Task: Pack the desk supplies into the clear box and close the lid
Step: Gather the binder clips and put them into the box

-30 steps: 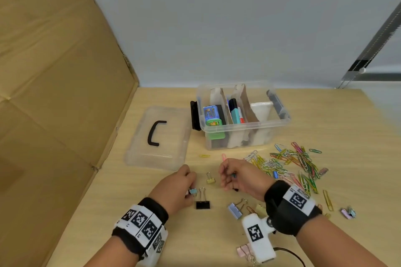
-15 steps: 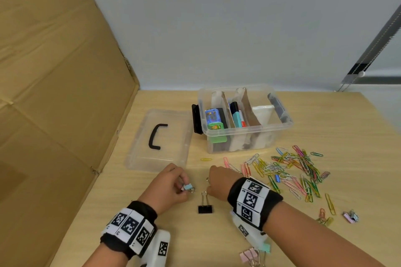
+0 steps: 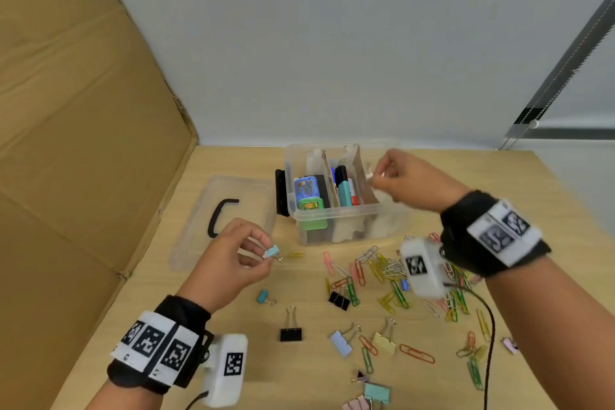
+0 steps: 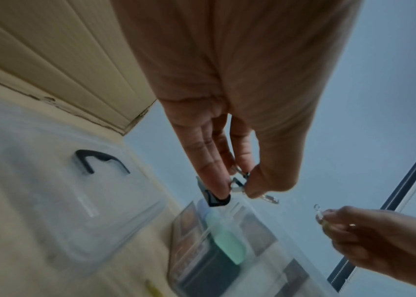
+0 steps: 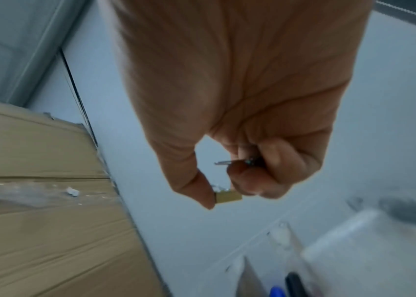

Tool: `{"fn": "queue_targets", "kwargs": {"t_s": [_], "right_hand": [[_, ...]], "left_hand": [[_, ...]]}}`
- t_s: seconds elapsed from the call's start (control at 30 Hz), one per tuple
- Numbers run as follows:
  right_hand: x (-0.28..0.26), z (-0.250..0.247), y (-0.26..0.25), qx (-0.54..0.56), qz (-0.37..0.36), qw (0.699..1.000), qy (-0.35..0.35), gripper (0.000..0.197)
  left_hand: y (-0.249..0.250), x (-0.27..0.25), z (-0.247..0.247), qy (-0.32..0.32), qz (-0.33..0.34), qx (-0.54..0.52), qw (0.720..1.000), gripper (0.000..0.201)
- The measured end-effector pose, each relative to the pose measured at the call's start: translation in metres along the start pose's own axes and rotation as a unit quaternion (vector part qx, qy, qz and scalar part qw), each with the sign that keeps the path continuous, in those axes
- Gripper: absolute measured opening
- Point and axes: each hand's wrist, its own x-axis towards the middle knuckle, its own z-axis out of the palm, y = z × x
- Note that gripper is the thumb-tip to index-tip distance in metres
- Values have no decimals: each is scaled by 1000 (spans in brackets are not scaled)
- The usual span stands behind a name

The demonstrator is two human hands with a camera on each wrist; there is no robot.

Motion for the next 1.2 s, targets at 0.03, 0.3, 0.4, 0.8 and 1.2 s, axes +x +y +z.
{"fn": "queue_targets", "kwargs": {"t_s": [0.03, 0.3, 0.4, 0.8, 1.2], "right_hand": [[13, -7, 0, -15, 10, 1000, 21, 19], [96, -17, 0, -176, 99, 979, -38, 27], [104, -17, 4, -146, 108, 982, -45, 25], [32, 12, 87, -177, -68, 960, 207, 39], [23, 43, 111, -89, -56, 979, 173, 52]], "left_hand": [[4, 3, -1, 6, 3, -2, 1000, 19], [28, 13, 7, 27, 21, -4, 999, 20], [32, 13, 14, 30, 22, -5, 999, 21], [38, 15, 44, 35, 3, 10, 999, 21], [124, 164, 104, 16, 49, 186, 981, 16]]}}
